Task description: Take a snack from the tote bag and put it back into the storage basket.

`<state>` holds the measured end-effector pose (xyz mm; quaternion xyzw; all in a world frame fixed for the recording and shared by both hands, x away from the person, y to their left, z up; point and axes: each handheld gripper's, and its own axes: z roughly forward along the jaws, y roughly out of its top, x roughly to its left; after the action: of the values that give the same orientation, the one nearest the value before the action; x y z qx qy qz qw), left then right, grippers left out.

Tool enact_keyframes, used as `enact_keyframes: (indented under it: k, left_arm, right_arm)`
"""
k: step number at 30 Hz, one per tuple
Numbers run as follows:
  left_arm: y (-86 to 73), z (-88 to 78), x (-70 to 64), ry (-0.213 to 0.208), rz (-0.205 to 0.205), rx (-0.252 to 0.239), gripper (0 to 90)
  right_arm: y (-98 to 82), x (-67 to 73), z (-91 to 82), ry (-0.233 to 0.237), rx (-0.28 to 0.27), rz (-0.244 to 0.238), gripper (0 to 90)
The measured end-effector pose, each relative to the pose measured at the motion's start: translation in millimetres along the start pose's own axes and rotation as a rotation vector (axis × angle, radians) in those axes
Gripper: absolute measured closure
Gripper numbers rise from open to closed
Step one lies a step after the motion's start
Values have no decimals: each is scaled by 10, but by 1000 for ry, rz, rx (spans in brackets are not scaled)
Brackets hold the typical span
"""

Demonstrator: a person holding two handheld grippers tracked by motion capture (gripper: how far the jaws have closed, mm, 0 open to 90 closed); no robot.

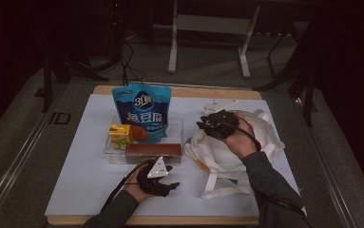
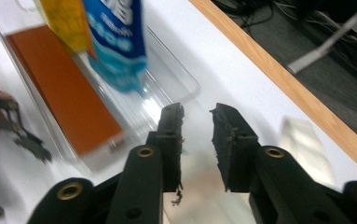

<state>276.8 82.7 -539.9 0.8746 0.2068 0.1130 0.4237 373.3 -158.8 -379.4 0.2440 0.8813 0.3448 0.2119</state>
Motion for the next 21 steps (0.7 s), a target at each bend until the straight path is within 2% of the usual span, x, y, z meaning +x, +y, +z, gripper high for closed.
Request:
enact_keyframes:
  k: [5, 8, 12, 21]
  left_arm:
    - [0, 2, 1, 0, 0, 1, 349]
    - [0, 2, 2, 0, -1, 1, 349]
    - [0, 1, 4, -2, 0, 1, 348]
    - [1, 2, 4, -2, 0, 2, 345]
  right_arm:
    - [-215, -122, -130, -44, 32, 23, 803]
    - [-349, -172, -186, -58, 55, 25, 892]
    - [-506, -201, -226, -75, 99, 6, 900]
    - [-901, -296, -346, -91, 136, 68, 900]
